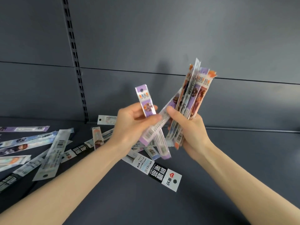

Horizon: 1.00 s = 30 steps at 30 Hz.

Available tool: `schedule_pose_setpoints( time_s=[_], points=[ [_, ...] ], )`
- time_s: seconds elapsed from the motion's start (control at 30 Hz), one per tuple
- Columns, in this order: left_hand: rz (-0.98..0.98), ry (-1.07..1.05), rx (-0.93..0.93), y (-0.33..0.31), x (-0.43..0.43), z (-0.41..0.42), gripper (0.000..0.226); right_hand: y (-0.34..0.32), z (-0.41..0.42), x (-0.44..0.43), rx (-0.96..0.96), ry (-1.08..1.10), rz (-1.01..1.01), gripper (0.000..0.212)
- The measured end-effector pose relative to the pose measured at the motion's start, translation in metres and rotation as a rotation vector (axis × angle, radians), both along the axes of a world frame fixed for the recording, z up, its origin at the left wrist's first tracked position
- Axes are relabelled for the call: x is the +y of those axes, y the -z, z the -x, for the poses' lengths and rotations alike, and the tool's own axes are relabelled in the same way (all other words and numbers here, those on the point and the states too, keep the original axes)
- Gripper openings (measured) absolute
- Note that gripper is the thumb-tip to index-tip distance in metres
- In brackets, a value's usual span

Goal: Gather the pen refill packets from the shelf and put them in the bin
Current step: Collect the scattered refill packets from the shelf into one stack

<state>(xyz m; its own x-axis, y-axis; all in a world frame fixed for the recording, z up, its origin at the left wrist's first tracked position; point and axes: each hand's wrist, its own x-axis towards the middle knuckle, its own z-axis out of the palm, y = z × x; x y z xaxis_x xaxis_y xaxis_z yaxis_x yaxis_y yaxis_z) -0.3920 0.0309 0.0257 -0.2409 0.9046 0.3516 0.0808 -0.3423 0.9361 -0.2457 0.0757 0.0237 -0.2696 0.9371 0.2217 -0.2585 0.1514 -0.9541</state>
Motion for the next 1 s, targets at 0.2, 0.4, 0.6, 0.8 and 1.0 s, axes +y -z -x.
schedule_pose_setpoints(
  time_s=[0.2,0.4,0.6,0.8,1.0],
  points=[
    [0.028,-0.029,-0.057,0.008,0.002,0.013,0.014,-0.001,-0.013,-0.003,0.059,0.013,0.08,0.004],
    [-0.01,0.007,-0.008,0.004,-0.004,0.0,0.017,0.006,-0.01,-0.002,-0.091,-0.132,-0.006,0.006],
    [-0.049,0.09,-0.058,0.007,-0.002,-0.002,0.006,0.012,-0.011,-0.001,-0.13,-0.256,-0.04,0.032],
    [-0.039,0.102,0.142,0.008,0.0,-0.006,0.016,0.01,-0.013,-0.002,-0.195,-0.269,-0.065,0.032],
    [-0.025,0.21,0.236,-0.003,0.001,-0.016,0.024,0.011,-0.019,-0.001,-0.286,-0.182,-0.099,0.03]
  ],
)
